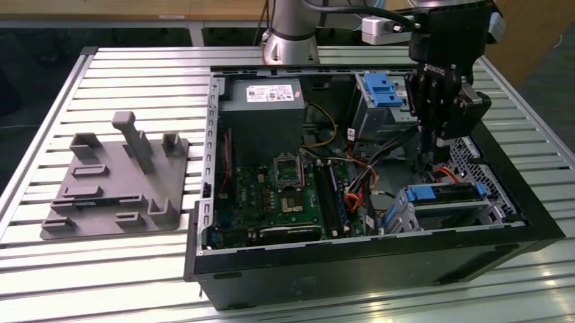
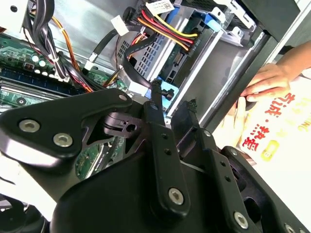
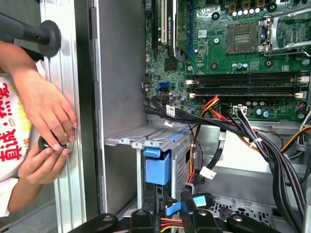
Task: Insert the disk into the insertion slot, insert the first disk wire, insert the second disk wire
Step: 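Insert the second disk wire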
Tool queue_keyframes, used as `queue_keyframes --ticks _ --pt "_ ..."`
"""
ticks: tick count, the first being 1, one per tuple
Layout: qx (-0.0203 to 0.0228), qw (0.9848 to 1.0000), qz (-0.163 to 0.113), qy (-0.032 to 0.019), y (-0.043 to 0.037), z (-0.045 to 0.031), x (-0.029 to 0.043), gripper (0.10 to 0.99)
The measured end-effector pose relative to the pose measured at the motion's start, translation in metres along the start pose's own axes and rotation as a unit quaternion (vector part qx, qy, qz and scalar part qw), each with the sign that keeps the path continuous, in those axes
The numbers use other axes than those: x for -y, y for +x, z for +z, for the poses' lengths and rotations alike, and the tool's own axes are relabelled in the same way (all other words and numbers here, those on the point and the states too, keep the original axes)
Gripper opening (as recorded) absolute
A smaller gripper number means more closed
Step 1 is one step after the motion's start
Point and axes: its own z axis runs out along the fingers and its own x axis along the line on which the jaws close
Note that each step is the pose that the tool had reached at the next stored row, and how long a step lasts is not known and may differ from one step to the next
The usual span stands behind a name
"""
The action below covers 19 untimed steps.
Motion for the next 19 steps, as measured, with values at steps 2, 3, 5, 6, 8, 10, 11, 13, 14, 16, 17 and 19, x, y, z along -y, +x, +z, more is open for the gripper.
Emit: queue_keyframes --ticks 2,3,5,6,8,10,11,13,14,16,17,19 --pt "-0.0012 1.0 0.0 0.0 -0.0018 0.0001 0.0 0.278" --pt "-0.0017 1.0 0.0 0.0 -0.0027 0.0002 -0.0001 0.278" --pt "-0.0029 1.0 0.0 0.0001 -0.0043 0.0003 -0.0001 0.208" --pt "-0.0034 1.0 -0.001 0.0001 -0.0051 0.0004 -0.0001 0.208" --pt "-0.0046 1.0 -0.001 0.0 -0.0065 0.0005 -0.0002 0.208" --pt "-0.0059 1.0 -0.001 0.0 -0.0074 0.0009 -0.0002 0.208" --pt "-0.0068 1.0 -0.001 0.0 -0.0075 0.001 -0.0003 0.208" --pt "-0.0083 1.0 -0.001 0.0 -0.0075 0.001 -0.0003 0.208" --pt "-0.0087 1.0 -0.001 0.0 -0.0075 0.001 -0.0003 0.196" --pt "-0.0088 1.0 -0.001 0.0 -0.0076 0.0011 -0.0003 0.141" --pt "-0.0088 1.0 -0.001 0.0 -0.0076 0.0011 -0.0003 0.141" --pt "-0.0088 1.0 -0.001 0.0 -0.0076 0.0011 -0.0003 0.141"
